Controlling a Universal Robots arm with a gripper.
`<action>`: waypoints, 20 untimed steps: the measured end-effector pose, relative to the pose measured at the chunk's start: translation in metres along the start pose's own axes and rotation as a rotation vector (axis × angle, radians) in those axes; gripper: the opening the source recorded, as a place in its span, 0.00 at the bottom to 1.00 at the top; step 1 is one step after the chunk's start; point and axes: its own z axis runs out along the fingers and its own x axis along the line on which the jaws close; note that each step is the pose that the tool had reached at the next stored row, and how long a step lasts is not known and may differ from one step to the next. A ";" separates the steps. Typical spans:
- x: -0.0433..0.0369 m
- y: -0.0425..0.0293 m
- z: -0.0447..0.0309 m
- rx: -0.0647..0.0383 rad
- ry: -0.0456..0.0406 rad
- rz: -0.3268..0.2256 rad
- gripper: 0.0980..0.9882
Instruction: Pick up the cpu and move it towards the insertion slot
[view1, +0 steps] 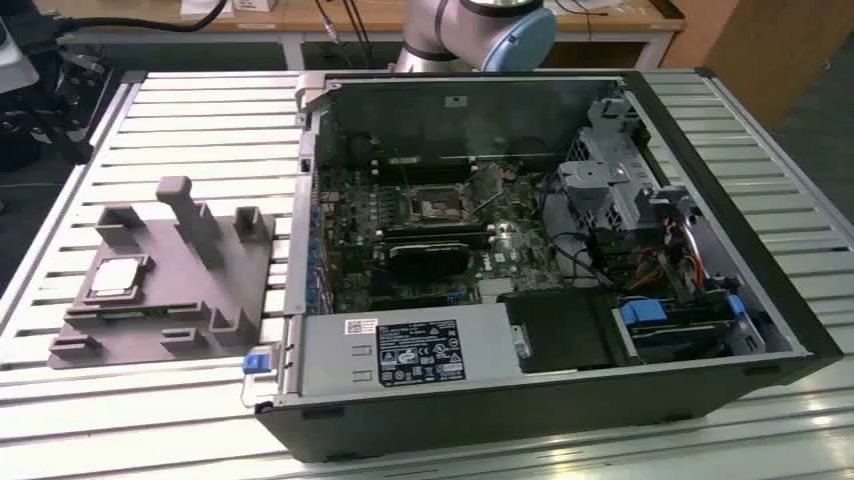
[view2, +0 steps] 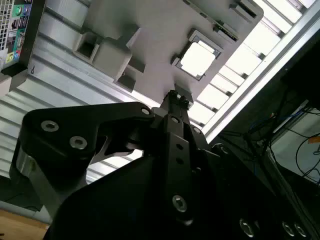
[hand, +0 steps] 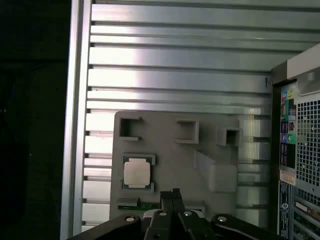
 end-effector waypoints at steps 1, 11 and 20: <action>0.0000 0.0000 0.0000 0.000 0.0000 0.000 0.01; 0.0127 0.0003 0.0001 0.000 0.0000 0.000 0.01; 0.0388 0.0006 0.0034 0.000 0.0000 0.000 0.01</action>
